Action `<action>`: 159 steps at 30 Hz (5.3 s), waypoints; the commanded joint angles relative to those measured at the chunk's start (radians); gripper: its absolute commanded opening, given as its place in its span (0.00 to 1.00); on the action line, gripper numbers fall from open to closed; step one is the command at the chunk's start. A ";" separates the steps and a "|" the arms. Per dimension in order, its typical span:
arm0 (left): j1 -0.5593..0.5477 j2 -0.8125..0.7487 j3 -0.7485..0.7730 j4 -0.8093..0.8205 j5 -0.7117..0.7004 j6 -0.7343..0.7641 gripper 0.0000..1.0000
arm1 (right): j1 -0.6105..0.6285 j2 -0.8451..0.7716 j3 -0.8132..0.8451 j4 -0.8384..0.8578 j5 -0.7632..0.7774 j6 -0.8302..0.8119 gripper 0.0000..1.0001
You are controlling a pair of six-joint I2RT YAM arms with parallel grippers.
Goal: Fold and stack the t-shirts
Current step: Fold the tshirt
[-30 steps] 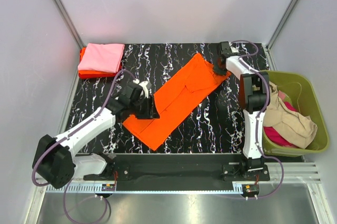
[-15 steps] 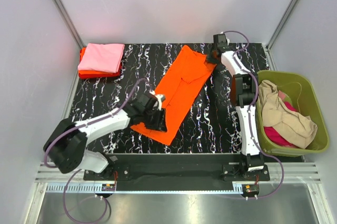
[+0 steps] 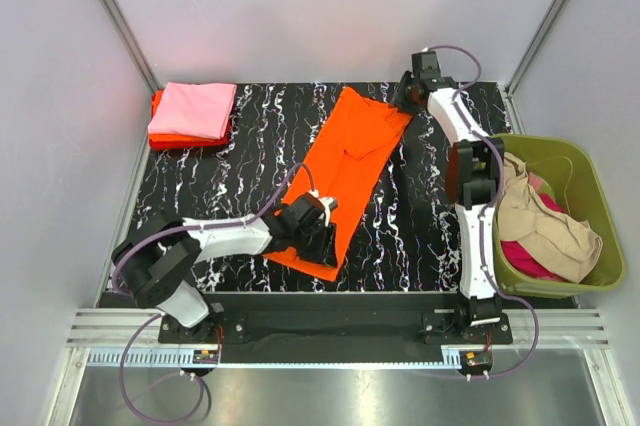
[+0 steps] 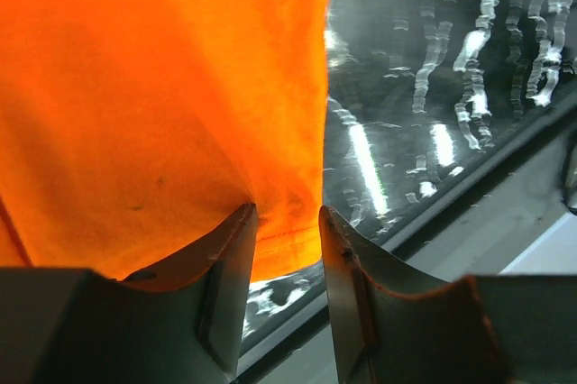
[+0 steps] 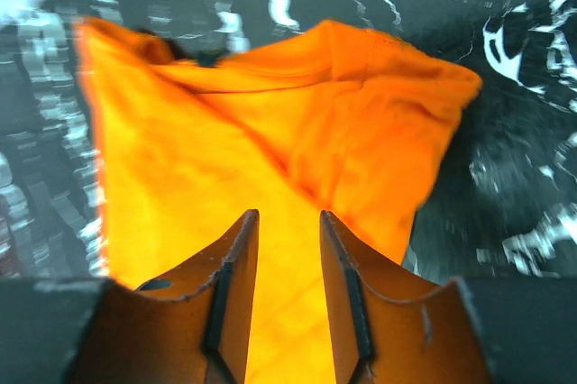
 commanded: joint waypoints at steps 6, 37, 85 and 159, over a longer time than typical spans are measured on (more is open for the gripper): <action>-0.157 0.109 0.012 0.226 0.004 -0.158 0.41 | 0.001 -0.306 -0.196 0.008 -0.006 -0.013 0.41; 0.259 -0.239 -0.033 -0.144 -0.044 0.049 0.47 | 0.027 0.002 -0.208 0.137 -0.106 0.156 0.33; 0.079 -0.234 -0.278 0.104 -0.008 -0.183 0.00 | 0.233 -1.187 -1.528 -0.003 -0.161 0.219 0.48; 0.185 -0.132 0.062 -0.122 0.022 -0.063 0.00 | 0.479 -1.060 -1.424 0.020 0.081 0.178 0.00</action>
